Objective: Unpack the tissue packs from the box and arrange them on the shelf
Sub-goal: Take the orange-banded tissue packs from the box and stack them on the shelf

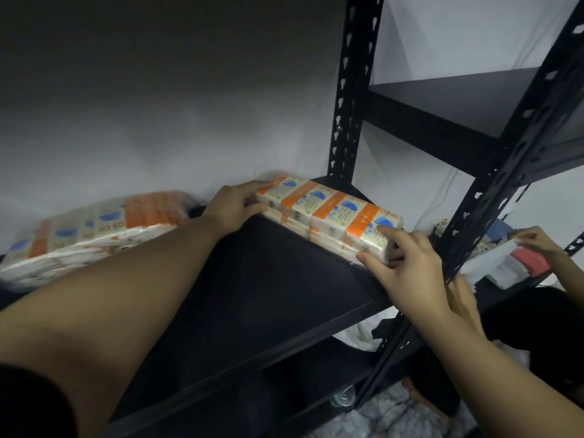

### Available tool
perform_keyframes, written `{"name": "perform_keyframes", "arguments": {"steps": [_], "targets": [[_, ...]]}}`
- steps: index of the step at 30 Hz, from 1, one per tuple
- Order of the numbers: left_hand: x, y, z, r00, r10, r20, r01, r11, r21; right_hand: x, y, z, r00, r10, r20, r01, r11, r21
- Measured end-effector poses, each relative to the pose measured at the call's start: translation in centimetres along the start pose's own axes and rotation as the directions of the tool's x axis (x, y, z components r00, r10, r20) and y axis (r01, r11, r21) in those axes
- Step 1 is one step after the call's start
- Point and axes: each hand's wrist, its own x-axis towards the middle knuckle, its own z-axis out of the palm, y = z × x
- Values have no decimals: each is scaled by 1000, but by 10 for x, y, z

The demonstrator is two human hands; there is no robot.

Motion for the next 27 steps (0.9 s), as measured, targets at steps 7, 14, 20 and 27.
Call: {"name": "perform_keyframes", "arguments": {"steps": [7, 14, 20, 27], "targets": [[-25, -5, 13, 982, -147, -122, 123, 975, -185, -2, -23, -10, 986, -144, -85, 119, 961, -248], [-62, 27, 38, 968, -143, -205, 144, 990, -9, 58, -77, -3, 941, -304, 149, 338, 874, -350], [-61, 59, 63, 980, -149, -132, 154, 988, 24, 102, -84, 12, 872, -48, 488, 236, 913, -333], [-32, 73, 78, 990, -131, -55, 135, 988, 76, 108, -63, 4, 903, 29, 428, 146, 917, -371]]}}
